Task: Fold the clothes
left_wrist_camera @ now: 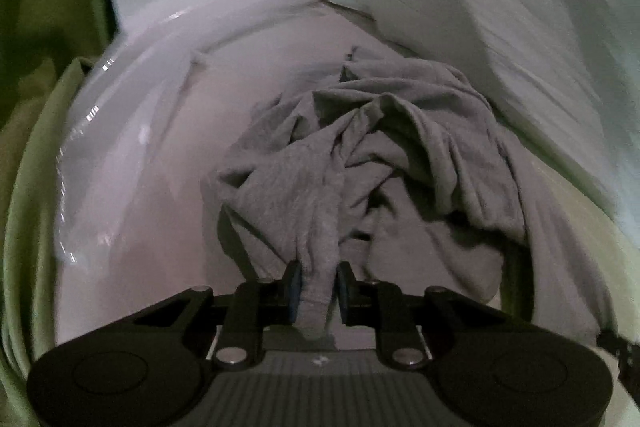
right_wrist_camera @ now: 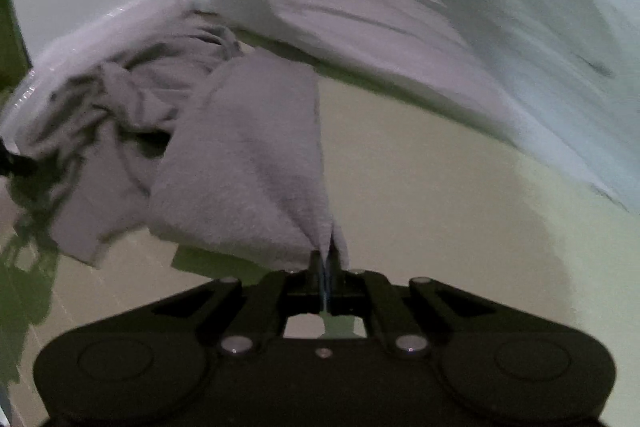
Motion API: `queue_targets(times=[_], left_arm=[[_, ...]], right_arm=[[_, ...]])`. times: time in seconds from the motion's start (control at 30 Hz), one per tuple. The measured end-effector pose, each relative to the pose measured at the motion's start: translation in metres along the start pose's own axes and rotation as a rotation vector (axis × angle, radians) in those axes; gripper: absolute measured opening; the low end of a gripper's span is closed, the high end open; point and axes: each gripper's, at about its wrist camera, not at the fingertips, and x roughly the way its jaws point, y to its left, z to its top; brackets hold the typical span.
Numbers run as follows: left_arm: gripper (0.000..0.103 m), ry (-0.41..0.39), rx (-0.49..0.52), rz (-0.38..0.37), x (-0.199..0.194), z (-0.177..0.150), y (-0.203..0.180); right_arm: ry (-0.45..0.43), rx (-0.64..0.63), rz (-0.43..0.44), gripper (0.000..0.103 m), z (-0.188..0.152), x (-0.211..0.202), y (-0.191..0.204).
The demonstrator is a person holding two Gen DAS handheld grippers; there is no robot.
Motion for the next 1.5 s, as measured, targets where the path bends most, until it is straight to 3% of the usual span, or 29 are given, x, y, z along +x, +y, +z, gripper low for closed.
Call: queue_targets(times=[0.1, 0.3, 0.53, 0.67, 0.77, 0.93, 1.0, 1.1, 1.23, 1.3, 1.37, 1.4, 1.43, 1.47, 1.5], left_arm=[[0.021, 0.015, 0.008, -0.032, -0.011, -0.022, -0.025], [0.033, 0.029, 0.03, -0.072, -0.034, -0.072, -0.087], [0.055, 0.026, 0.077, -0.101, -0.056, -0.108, -0.136], [0.069, -0.016, 0.081, -0.087, -0.066, -0.111, -0.143], [0.071, -0.027, 0.072, -0.075, -0.066, -0.104, -0.143], [0.075, -0.052, 0.077, -0.057, -0.066, -0.087, -0.148], [0.077, -0.066, 0.088, -0.06, -0.064, -0.076, -0.151], [0.081, -0.085, 0.104, -0.07, -0.053, -0.058, -0.154], [0.081, -0.058, 0.103, -0.092, -0.028, -0.033, -0.163], [0.081, -0.029, 0.121, -0.102, -0.016, -0.021, -0.172], [0.081, -0.01, 0.161, -0.112, -0.008, -0.014, -0.182], [0.081, -0.004, 0.184, -0.116, -0.004, -0.012, -0.188], [0.081, -0.004, 0.204, -0.119, -0.003, -0.012, -0.191], [0.081, -0.003, 0.221, -0.121, -0.001, -0.013, -0.194], [0.081, 0.001, 0.223, -0.121, 0.0, -0.015, -0.195]], right_arm=[[0.028, 0.059, -0.076, 0.001, -0.04, -0.027, -0.041], [0.05, 0.093, -0.229, 0.001, -0.097, -0.072, -0.121], [0.092, 0.221, -0.349, 0.001, -0.132, -0.091, -0.204], [0.065, 0.291, -0.316, 0.003, -0.133, -0.094, -0.222], [0.014, 0.333, -0.278, 0.014, -0.128, -0.101, -0.22], [-0.085, 0.32, -0.217, 0.052, -0.1, -0.092, -0.201], [-0.119, 0.308, -0.181, 0.06, -0.085, -0.085, -0.193], [-0.124, 0.27, -0.102, 0.065, -0.063, -0.06, -0.178], [-0.046, 0.243, 0.033, 0.067, -0.038, -0.013, -0.159], [0.013, 0.243, 0.074, 0.067, -0.032, 0.006, -0.152], [0.036, 0.24, 0.062, 0.059, -0.035, 0.014, -0.147], [0.035, 0.253, 0.055, 0.043, -0.038, 0.013, -0.151], [0.032, 0.27, 0.048, 0.018, -0.042, 0.01, -0.155], [0.023, 0.301, 0.033, 0.007, -0.048, 0.004, -0.163], [0.012, 0.331, -0.004, 0.006, -0.053, -0.004, -0.173]])
